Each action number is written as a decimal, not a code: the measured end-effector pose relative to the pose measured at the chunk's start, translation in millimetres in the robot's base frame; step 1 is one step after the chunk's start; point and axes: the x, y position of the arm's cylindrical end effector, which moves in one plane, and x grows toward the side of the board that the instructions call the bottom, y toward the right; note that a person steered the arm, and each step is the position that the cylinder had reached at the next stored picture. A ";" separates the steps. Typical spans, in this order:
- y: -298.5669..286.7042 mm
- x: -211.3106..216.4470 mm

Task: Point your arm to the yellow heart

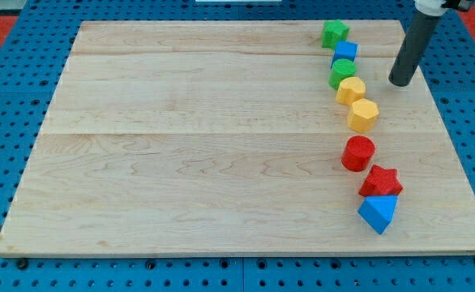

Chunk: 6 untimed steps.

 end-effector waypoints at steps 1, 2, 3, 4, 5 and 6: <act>0.0 -0.2; 13.0 -0.2; -0.9 -0.2; -10.9 27.4; -49.8 21.9; -53.7 5.6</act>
